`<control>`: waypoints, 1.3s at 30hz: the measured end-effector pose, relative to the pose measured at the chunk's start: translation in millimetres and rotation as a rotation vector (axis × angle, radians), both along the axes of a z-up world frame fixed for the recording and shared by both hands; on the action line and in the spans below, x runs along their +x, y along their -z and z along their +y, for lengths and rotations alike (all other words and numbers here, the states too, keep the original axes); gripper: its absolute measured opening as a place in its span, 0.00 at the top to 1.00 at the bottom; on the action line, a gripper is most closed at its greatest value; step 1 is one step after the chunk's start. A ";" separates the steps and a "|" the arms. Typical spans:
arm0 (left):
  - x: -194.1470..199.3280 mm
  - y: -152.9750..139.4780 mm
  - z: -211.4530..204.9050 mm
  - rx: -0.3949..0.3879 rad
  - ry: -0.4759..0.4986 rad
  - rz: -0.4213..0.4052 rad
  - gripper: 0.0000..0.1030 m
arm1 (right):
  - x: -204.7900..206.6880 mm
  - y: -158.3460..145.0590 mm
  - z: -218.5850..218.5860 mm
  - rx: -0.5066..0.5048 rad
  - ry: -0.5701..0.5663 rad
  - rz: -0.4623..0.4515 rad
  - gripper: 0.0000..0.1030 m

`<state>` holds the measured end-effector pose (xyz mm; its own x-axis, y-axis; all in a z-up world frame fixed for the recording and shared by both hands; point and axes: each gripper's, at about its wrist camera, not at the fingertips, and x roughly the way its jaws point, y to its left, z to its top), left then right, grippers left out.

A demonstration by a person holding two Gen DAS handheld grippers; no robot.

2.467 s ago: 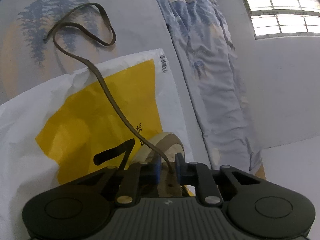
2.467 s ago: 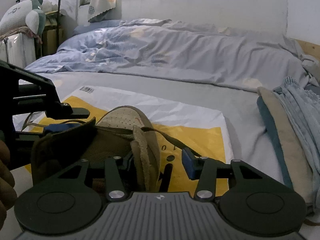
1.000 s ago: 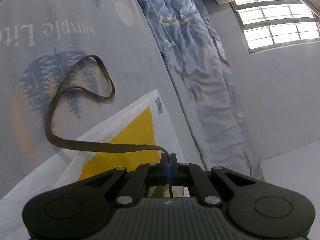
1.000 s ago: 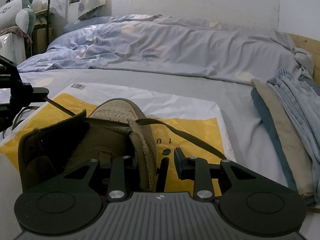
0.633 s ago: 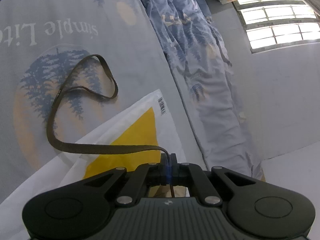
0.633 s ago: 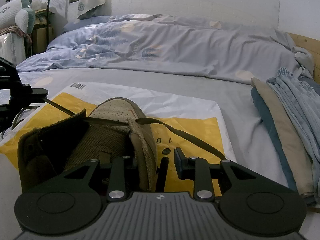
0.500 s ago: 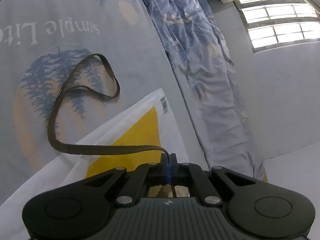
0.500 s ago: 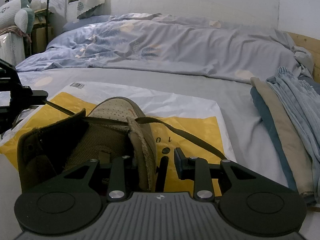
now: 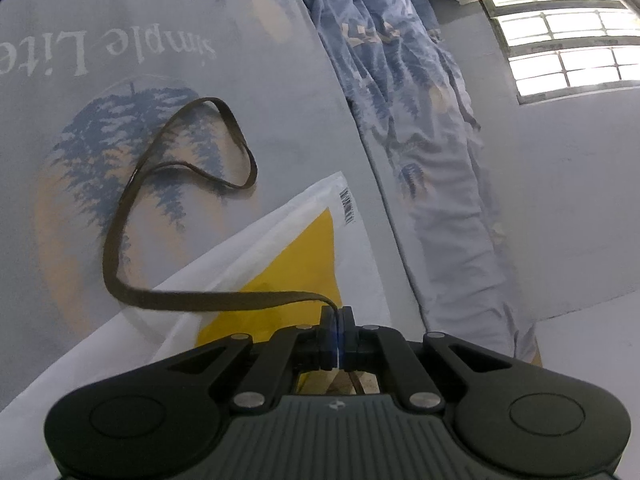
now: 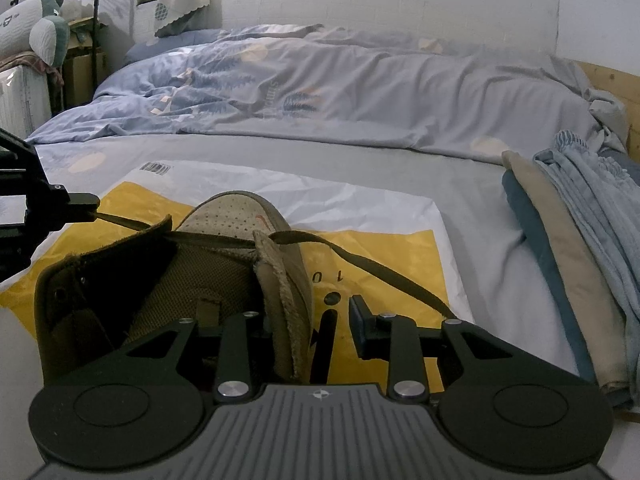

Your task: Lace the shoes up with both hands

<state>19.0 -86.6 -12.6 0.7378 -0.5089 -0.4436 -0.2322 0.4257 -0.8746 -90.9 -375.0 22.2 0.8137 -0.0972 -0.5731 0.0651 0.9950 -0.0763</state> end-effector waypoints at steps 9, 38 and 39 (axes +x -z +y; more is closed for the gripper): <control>-2.3 -6.1 12.2 -0.002 -0.040 -0.023 0.71 | -3.3 -4.0 -0.3 0.018 -0.012 -0.010 0.65; 9.4 -6.3 104.6 0.086 -0.172 0.083 0.54 | -29.1 -41.5 1.9 0.082 -0.015 -0.232 0.58; 10.5 -5.6 103.6 0.078 -0.161 0.087 0.54 | -28.6 -41.1 2.1 0.082 -0.013 -0.233 0.58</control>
